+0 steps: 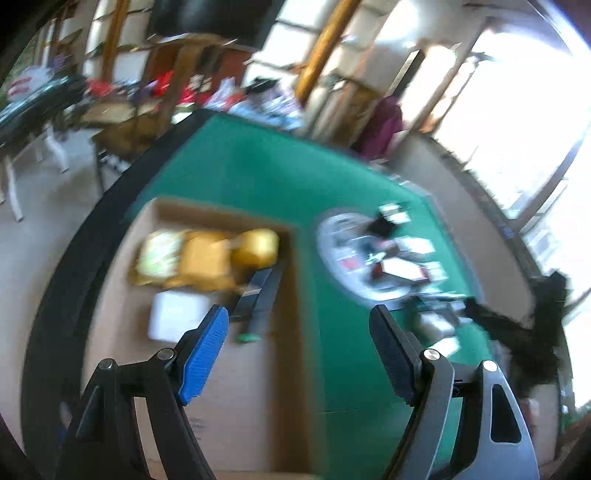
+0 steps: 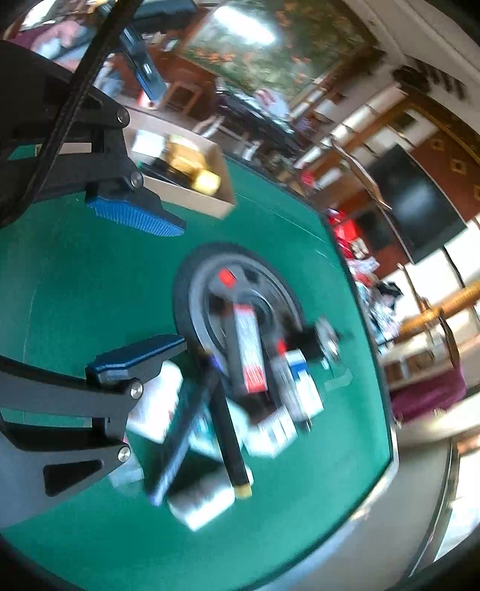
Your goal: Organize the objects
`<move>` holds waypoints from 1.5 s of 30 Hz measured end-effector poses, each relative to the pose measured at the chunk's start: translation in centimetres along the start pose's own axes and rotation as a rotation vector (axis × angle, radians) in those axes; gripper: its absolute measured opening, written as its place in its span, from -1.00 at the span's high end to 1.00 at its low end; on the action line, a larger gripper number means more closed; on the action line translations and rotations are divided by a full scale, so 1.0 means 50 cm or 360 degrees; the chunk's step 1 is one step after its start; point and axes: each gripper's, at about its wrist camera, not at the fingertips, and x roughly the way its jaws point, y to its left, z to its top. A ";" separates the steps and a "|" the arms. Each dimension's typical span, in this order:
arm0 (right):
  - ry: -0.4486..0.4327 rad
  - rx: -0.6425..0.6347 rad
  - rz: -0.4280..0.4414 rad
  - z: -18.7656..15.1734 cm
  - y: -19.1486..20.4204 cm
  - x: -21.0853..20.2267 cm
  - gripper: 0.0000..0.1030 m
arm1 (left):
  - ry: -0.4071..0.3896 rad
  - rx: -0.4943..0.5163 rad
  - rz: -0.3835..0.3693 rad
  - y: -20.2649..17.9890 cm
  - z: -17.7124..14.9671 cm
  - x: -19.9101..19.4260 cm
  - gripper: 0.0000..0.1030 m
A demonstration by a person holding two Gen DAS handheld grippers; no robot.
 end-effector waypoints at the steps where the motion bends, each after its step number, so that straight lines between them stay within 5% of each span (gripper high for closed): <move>1: -0.0023 0.0022 -0.0005 0.008 -0.015 -0.016 -0.05 | -0.0022 0.0019 -0.0051 -0.033 0.007 -0.012 -0.43; 7: -0.0262 -0.0004 -0.0134 0.087 -0.073 -0.163 -0.07 | -0.0125 0.0252 -0.0208 -0.203 0.030 -0.052 -0.43; 9: -0.0343 -0.0036 -0.0186 0.116 -0.081 -0.209 -0.43 | -0.0141 0.0402 -0.0199 -0.259 0.023 -0.042 -0.43; 12: -0.0427 -0.0045 -0.0262 0.124 -0.097 -0.239 -0.58 | -0.0162 0.0530 -0.0110 -0.303 -0.004 -0.003 -0.43; 16: -0.0365 0.0035 -0.0185 0.095 -0.141 -0.212 -0.58 | -0.0037 0.0454 -0.0112 -0.310 -0.017 0.039 -0.43; 19: -0.0356 0.0128 -0.0100 0.083 -0.176 -0.212 -0.58 | -0.0082 0.0392 -0.0113 -0.308 -0.009 0.014 -0.43; 23: -0.0397 0.0135 -0.0043 0.088 -0.193 -0.265 -0.58 | -0.0326 0.0389 -0.0131 -0.314 -0.029 -0.059 -0.43; 28: -0.0491 0.0123 0.0000 0.096 -0.180 -0.381 -0.59 | -0.0481 0.0319 -0.0252 -0.331 -0.022 -0.111 -0.43; 36: -0.0639 0.0026 -0.0011 0.126 -0.104 -0.626 -0.59 | -0.0420 0.0067 -0.0706 -0.400 0.044 -0.242 -0.43; 41: -0.0792 -0.0104 -0.0132 0.219 -0.003 -0.821 -0.59 | -0.0641 0.0217 -0.0678 -0.483 0.126 -0.424 -0.43; 45: -0.0996 -0.0200 -0.0346 0.307 0.085 -0.975 -0.59 | -0.0949 0.0346 -0.0485 -0.535 0.213 -0.570 -0.61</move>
